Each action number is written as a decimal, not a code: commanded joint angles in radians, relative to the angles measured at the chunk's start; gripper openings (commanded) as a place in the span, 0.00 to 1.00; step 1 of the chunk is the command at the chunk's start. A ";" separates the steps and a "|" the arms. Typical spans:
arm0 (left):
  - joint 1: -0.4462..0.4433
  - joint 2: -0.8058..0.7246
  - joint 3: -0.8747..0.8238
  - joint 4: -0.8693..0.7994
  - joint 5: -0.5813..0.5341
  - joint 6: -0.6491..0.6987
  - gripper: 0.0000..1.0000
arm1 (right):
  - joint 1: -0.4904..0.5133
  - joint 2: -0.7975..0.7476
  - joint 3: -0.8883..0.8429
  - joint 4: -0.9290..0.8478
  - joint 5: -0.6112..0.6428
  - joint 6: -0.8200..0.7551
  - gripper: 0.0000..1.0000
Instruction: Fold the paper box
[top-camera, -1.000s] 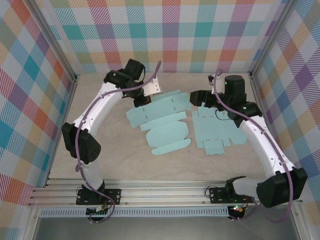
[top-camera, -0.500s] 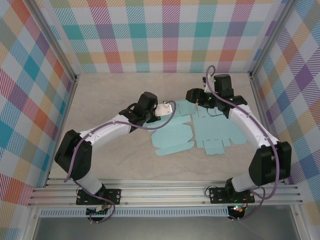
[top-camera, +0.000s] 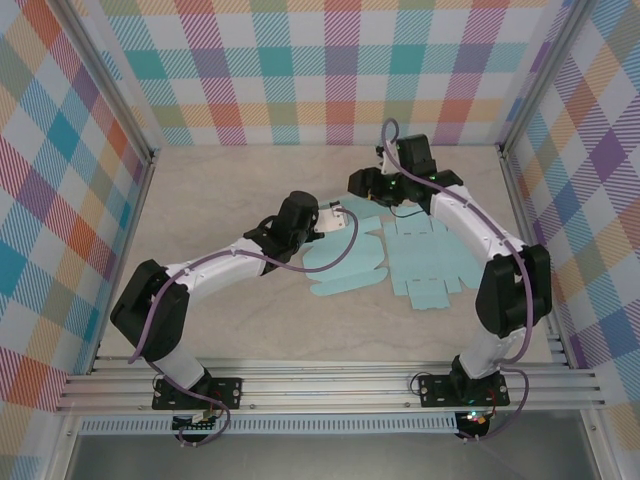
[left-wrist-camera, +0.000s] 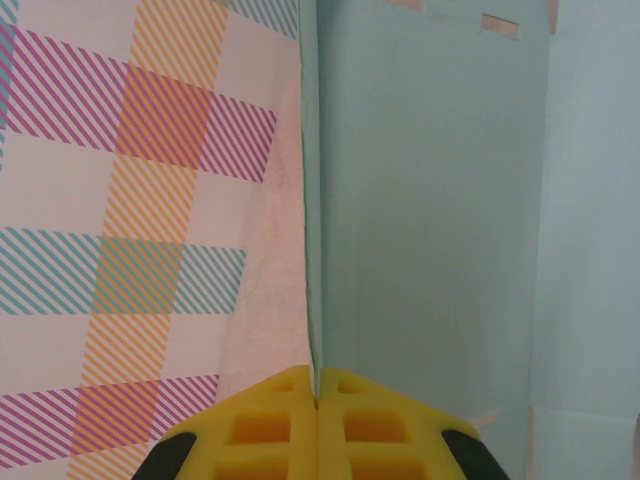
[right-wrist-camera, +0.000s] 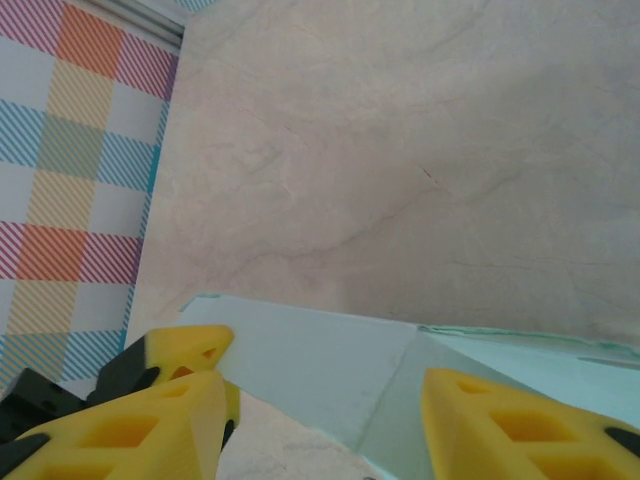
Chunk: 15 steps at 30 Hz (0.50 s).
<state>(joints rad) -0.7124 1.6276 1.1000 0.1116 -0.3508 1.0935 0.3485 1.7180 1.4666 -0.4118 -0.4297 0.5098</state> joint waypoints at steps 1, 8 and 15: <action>-0.013 -0.005 -0.004 0.040 -0.018 0.013 0.00 | 0.003 0.019 0.004 -0.008 -0.040 0.011 0.54; -0.013 -0.007 -0.006 0.033 0.007 0.005 0.00 | 0.004 0.040 -0.041 0.074 -0.095 0.081 0.54; -0.025 -0.005 -0.030 0.046 0.003 0.020 0.00 | 0.006 0.065 -0.085 0.186 -0.142 0.161 0.44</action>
<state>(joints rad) -0.7132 1.6276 1.0927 0.1120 -0.3538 1.0981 0.3485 1.7603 1.4101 -0.3138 -0.5133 0.6151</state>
